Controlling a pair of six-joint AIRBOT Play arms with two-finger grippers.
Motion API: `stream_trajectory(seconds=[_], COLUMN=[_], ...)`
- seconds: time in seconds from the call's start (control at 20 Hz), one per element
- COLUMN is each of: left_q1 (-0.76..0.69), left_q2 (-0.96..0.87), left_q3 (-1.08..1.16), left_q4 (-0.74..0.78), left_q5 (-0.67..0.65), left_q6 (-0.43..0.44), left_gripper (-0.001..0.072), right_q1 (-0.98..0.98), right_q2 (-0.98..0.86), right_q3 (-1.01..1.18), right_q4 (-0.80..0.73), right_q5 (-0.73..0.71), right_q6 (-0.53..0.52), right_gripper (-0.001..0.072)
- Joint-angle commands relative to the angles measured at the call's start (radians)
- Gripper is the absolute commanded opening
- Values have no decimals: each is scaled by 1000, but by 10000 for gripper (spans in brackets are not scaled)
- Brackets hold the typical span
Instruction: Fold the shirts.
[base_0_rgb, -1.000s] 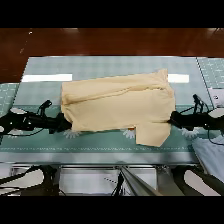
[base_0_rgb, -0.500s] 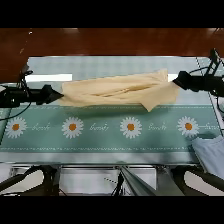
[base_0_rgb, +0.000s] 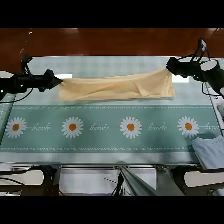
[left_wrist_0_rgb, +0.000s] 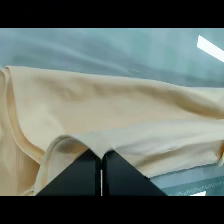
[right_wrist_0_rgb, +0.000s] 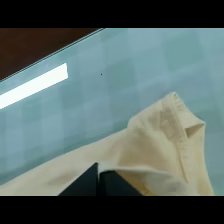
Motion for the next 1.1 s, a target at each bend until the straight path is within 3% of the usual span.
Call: stream_trajectory(seconds=[0.0,0.15,0.2,0.25,0.3,0.35,0.45,0.55,0.65,0.75,0.85,1.05], left_q1=[-2,-2,-2,-1,3,12,42,64,66,58,43,1], left_q2=[-88,-126,-138,-146,-147,-143,-121,-92,-53,-15,23,101], left_q3=[44,44,44,44,44,45,45,45,45,45,45,45], left_q4=[-2,-2,-2,-2,2,10,9,8,8,0,-3,-22], left_q5=[29,24,2,-23,-50,-81,-174,-257,-292,-297,-298,-353], left_q6=[-1,-1,-1,-1,-1,-1,-1,-1,-1,-1,-1,0], left_gripper=[23,26,87,285,455,504,497,425,425,425,425,424], right_q1=[4,4,4,3,-5,-21,-65,-116,-182,-253,-298,-293], right_q2=[-83,-113,-113,-109,-96,-72,-4,59,74,46,-5,-114], right_q3=[17,17,17,17,17,17,17,17,17,17,17,17], right_q4=[3,5,4,3,-11,-44,-211,-431,-510,-397,-219,42], right_q5=[-60,-61,-57,-53,-48,-32,1,56,150,277,381,448], right_q6=[10,10,5,-2,-33,-87,-116,-72,70,71,-18,-112], right_gripper=[43,48,146,324,428,447,447,447,554,554,554,607])
